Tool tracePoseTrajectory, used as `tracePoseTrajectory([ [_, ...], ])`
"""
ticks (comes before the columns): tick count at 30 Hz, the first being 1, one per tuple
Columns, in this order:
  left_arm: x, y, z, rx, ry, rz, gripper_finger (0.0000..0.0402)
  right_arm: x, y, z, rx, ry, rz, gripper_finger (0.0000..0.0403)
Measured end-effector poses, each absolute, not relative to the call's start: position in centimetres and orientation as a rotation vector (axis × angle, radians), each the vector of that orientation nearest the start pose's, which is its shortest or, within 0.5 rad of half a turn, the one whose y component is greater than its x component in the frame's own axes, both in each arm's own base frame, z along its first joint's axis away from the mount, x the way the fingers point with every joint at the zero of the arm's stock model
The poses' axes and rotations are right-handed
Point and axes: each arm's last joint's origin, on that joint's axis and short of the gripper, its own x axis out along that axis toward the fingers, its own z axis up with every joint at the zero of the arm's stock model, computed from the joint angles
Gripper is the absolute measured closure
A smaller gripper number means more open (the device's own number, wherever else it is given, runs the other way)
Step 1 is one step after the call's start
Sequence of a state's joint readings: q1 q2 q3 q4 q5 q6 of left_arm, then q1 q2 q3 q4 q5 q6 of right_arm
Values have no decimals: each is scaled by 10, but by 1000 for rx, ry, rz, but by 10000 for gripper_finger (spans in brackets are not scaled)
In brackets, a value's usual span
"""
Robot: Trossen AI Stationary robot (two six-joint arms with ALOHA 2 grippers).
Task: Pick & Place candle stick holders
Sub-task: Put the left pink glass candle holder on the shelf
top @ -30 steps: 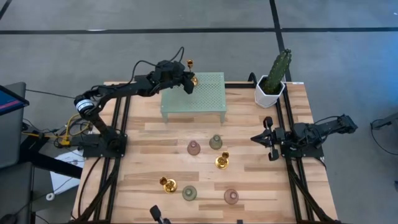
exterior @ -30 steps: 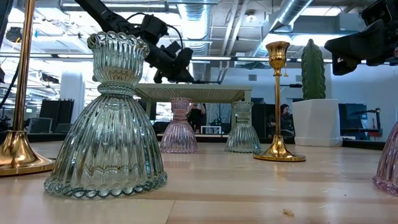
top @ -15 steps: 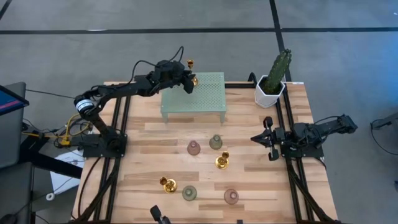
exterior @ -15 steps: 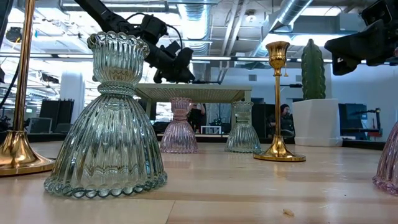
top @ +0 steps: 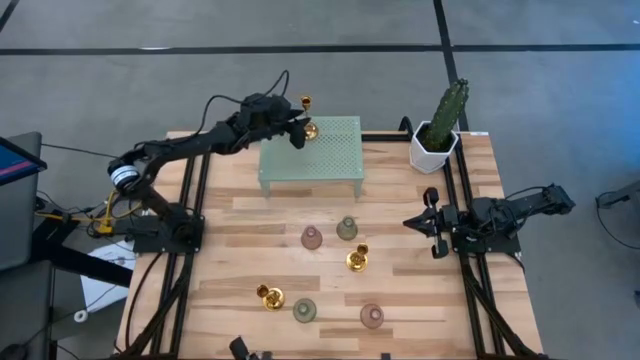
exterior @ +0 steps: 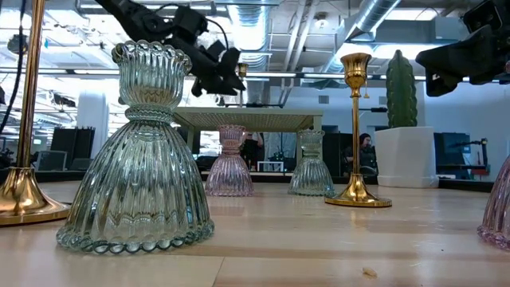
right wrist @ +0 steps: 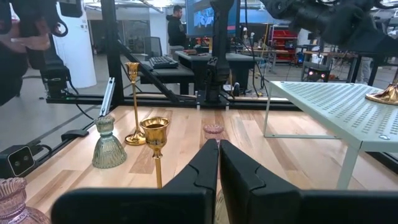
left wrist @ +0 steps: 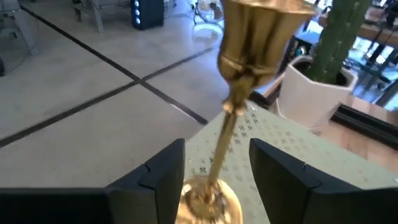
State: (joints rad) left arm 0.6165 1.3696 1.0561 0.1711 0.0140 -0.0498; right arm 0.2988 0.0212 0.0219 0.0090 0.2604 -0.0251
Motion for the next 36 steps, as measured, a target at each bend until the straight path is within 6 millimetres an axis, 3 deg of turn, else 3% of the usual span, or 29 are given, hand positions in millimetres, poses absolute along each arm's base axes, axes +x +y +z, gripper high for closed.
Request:
tracePoseTrajectory([
  [12,222,125,345,-117,341,291,230,95,21,170,-22,-10,38,395],
  [18,208,87,348,-87,332,177,272,95,21,170,-22,-10,38,395],
  [26,179,32,314,-59,347,-35,342,95,21,170,-21,-13,38,395],
  [36,158,-26,272,34,225,-327,394,95,21,171,-26,-18,33,395],
])
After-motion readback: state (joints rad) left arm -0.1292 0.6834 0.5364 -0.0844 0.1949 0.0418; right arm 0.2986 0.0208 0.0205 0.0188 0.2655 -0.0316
